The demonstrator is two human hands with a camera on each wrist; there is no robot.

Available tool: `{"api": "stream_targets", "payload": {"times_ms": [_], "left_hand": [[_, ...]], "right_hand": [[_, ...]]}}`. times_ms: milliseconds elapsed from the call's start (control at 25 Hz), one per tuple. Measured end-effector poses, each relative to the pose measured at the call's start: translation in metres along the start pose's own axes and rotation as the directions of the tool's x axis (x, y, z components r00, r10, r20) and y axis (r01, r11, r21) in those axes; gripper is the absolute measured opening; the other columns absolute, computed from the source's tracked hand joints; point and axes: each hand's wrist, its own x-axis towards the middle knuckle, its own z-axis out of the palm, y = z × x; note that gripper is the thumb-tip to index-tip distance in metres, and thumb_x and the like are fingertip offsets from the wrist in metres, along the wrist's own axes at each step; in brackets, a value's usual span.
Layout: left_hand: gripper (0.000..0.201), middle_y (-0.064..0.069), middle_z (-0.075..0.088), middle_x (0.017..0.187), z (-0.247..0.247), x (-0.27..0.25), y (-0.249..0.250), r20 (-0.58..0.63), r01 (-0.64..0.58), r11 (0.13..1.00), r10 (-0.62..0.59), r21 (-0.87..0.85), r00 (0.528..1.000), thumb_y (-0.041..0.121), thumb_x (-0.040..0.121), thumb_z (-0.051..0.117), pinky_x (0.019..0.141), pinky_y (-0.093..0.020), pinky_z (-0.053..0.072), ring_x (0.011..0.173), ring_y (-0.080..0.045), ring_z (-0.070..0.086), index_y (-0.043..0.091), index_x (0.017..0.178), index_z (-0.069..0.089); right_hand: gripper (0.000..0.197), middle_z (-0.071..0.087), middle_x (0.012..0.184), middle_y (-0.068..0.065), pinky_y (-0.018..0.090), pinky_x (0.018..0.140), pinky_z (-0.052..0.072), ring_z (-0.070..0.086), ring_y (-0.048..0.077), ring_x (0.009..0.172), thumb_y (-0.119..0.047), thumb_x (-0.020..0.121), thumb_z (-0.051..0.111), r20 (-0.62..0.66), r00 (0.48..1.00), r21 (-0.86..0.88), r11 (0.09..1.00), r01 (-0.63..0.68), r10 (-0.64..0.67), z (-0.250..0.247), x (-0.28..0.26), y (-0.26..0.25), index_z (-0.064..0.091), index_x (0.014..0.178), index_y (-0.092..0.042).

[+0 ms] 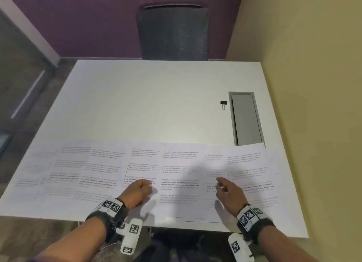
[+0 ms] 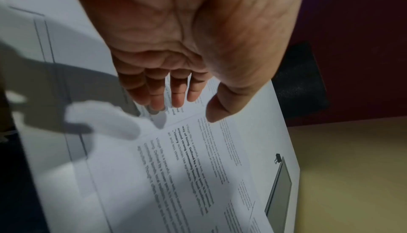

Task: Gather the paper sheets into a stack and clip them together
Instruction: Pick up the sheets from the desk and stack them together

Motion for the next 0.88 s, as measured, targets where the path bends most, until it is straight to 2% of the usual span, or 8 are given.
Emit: {"api": "stream_targets", "payload": {"times_ms": [80, 160, 280, 360, 520, 600, 680, 880], "left_hand": [[0.025, -0.011, 0.069, 0.109, 0.007, 0.006, 0.001, 0.0, 0.003, 1.0, -0.003, 0.01, 1.0, 0.013, 0.09, 0.066, 0.076, -0.034, 0.048, 0.089, -0.024, 0.059, 0.013, 0.114, 0.062], [0.024, -0.004, 0.064, 0.095, 0.016, 0.008, 0.002, 0.005, 0.004, 1.0, -0.004, 0.007, 1.0, 0.014, 0.083, 0.066, 0.07, -0.033, 0.044, 0.079, -0.017, 0.053, 0.011, 0.106, 0.063], [0.021, 0.001, 0.053, 0.096, 0.027, 0.015, 0.003, -0.02, 0.003, 0.999, -0.002, 0.048, 1.0, -0.008, 0.082, 0.053, 0.065, -0.028, 0.04, 0.084, -0.008, 0.045, 0.01, 0.092, 0.057], [0.035, -0.003, 0.055, 0.1, 0.032, 0.023, 0.008, -0.057, 0.011, 0.996, -0.006, 0.087, 0.998, -0.015, 0.081, 0.048, 0.066, -0.029, 0.039, 0.084, -0.015, 0.045, 0.02, 0.086, 0.049], [0.036, -0.007, 0.059, 0.094, 0.045, 0.036, 0.005, -0.124, 0.002, 0.999, 0.004, 0.049, 0.992, -0.006, 0.088, 0.057, 0.071, -0.028, 0.05, 0.08, -0.021, 0.056, 0.014, 0.119, 0.054], [0.031, -0.002, 0.059, 0.085, 0.053, 0.038, 0.004, -0.188, -0.05, 0.995, 0.066, 0.089, 0.98, -0.001, 0.086, 0.067, 0.071, -0.023, 0.054, 0.076, -0.017, 0.059, 0.007, 0.115, 0.058], [0.03, -0.002, 0.057, 0.079, 0.059, 0.037, 0.006, -0.226, -0.093, 0.994, 0.105, 0.065, 0.968, 0.004, 0.082, 0.078, 0.062, -0.017, 0.054, 0.07, -0.016, 0.057, 0.006, 0.107, 0.062], [0.032, -0.001, 0.058, 0.089, 0.066, 0.036, 0.018, -0.286, -0.116, 0.981, 0.157, 0.155, 0.945, 0.023, 0.078, 0.084, 0.068, -0.025, 0.046, 0.078, -0.017, 0.055, 0.014, 0.094, 0.057]], "right_hand": [[0.055, 0.051, 0.14, -0.003, 0.029, 0.108, 0.037, 0.049, 0.018, 0.132, -0.019, 0.095, 0.053, 0.042, 0.999, 0.019, 1.0, -0.005, 0.004, 0.013, 0.006, 0.003, 0.04, 0.148, -0.021], [0.061, 0.035, 0.155, -0.005, 0.025, 0.116, 0.022, 0.031, 0.015, 0.146, -0.033, 0.096, 0.041, 0.182, 0.983, -0.174, 0.982, 0.072, -0.04, 0.029, 0.01, 0.01, 0.027, 0.154, -0.022], [0.067, 0.009, 0.166, -0.008, 0.031, 0.125, 0.007, 0.009, 0.016, 0.154, -0.042, 0.093, 0.023, 0.348, 0.933, -0.394, 0.89, 0.23, -0.087, 0.045, 0.019, 0.022, 0.017, 0.157, -0.026], [0.061, 0.013, 0.165, -0.006, 0.031, 0.125, 0.008, 0.01, 0.018, 0.154, -0.031, 0.098, 0.03, 0.417, 0.907, -0.396, 0.888, 0.234, -0.053, 0.046, 0.025, 0.021, 0.02, 0.158, -0.022], [0.061, 0.033, 0.16, 0.0, 0.032, 0.122, 0.019, 0.029, 0.024, 0.149, -0.031, 0.094, 0.033, 0.45, 0.891, -0.435, 0.856, 0.279, -0.062, 0.047, 0.029, 0.029, 0.029, 0.153, -0.016], [0.061, 0.027, 0.163, 0.0, 0.028, 0.122, 0.013, 0.024, 0.019, 0.151, -0.024, 0.098, 0.041, 0.446, 0.894, -0.395, 0.885, 0.248, -0.051, 0.041, 0.028, 0.026, 0.025, 0.156, -0.015], [0.06, 0.025, 0.164, -0.001, 0.026, 0.121, 0.012, 0.022, 0.017, 0.151, -0.022, 0.1, 0.045, 0.44, 0.897, -0.347, 0.911, 0.223, -0.052, 0.036, 0.026, 0.023, 0.026, 0.156, -0.016], [0.058, 0.025, 0.164, -0.001, 0.028, 0.123, 0.013, 0.022, 0.016, 0.151, -0.022, 0.1, 0.046, 0.465, 0.884, -0.343, 0.911, 0.227, -0.045, 0.03, 0.03, 0.025, 0.027, 0.156, -0.019]]}}
